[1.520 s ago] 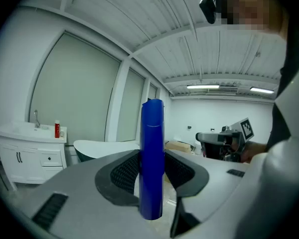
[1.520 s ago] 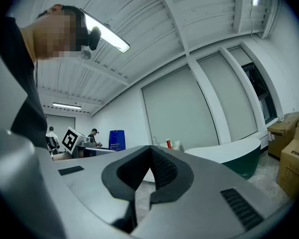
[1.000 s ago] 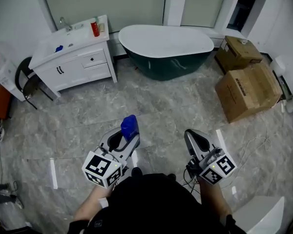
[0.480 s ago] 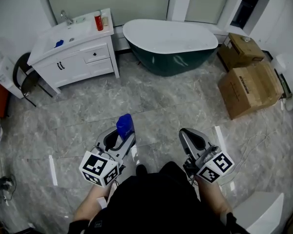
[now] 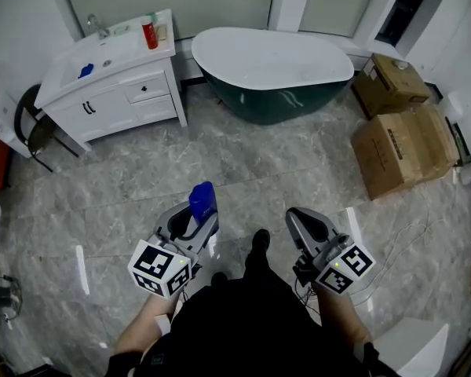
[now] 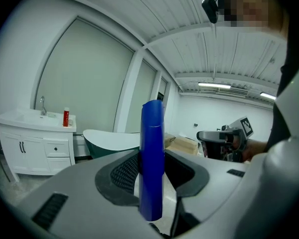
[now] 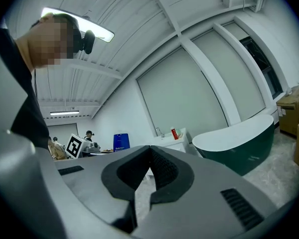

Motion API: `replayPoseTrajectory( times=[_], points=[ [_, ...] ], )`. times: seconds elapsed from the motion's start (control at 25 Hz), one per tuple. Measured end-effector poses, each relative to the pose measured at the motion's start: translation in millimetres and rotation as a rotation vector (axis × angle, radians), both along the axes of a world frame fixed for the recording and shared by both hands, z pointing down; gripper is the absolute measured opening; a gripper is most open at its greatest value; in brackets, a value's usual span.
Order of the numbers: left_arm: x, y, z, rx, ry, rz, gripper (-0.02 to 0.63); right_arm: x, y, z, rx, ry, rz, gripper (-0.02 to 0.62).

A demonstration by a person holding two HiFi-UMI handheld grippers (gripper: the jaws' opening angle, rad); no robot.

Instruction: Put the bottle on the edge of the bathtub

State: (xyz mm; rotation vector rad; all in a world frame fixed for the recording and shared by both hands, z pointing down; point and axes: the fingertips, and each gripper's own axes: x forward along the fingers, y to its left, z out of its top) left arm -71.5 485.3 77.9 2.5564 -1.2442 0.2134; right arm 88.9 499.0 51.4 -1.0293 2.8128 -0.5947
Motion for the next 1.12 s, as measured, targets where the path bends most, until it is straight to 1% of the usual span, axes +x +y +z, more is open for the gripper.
replayPoseTrajectory(
  times=[0.2,0.36,0.56,0.68,0.92,1.12],
  points=[
    [32.1,-68.3,-6.7,-0.007,0.012,-0.032,0.163,27.4,-69.5,-10.4,0.027,-0.002,-0.057,0.028],
    [67.6,-121.6,-19.4,0.006,-0.006,-0.041,0.163,61.6,-126.7,-18.3,0.035,-0.023,-0.081,0.028],
    [98.6,-169.5,-24.0,0.008,-0.004,-0.073,0.164,93.7,-168.6,-14.0,0.027,-0.03,-0.13,0.028],
    [111.9,-194.8,-20.2,-0.008,0.007,-0.079,0.164,108.5,-193.5,-5.9,0.004,-0.021,-0.138,0.028],
    [122.8,-238.3,-10.7,-0.031,0.009,-0.072,0.164,114.6,-238.3,0.8,-0.031,-0.023,-0.152,0.028],
    [109.9,-295.7,3.1,-0.048,0.02,-0.07,0.163,98.3,-294.0,9.3,-0.051,-0.008,-0.16,0.028]
  ],
)
